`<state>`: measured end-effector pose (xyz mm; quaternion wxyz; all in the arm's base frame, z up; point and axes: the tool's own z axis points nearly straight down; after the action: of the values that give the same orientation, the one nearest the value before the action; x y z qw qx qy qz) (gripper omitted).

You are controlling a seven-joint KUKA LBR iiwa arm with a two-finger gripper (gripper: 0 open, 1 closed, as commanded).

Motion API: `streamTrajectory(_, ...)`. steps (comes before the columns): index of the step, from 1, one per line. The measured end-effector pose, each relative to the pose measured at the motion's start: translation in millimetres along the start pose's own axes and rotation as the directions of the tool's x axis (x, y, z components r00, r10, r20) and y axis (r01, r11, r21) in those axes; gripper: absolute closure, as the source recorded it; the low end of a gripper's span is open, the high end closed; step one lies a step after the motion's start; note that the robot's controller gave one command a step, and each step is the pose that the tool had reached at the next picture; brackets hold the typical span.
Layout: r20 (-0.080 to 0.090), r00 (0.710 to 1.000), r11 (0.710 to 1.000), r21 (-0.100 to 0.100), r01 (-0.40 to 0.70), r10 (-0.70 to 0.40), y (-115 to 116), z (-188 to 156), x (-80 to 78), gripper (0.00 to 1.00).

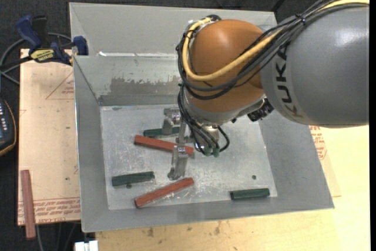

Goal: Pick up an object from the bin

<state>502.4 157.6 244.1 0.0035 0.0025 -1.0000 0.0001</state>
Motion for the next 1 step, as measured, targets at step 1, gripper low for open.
streamTrajectory(1, 0.007, 0.999, 0.999, -0.002, 0.046, -0.045, -0.5, 169.4, -32.6, 0.0)
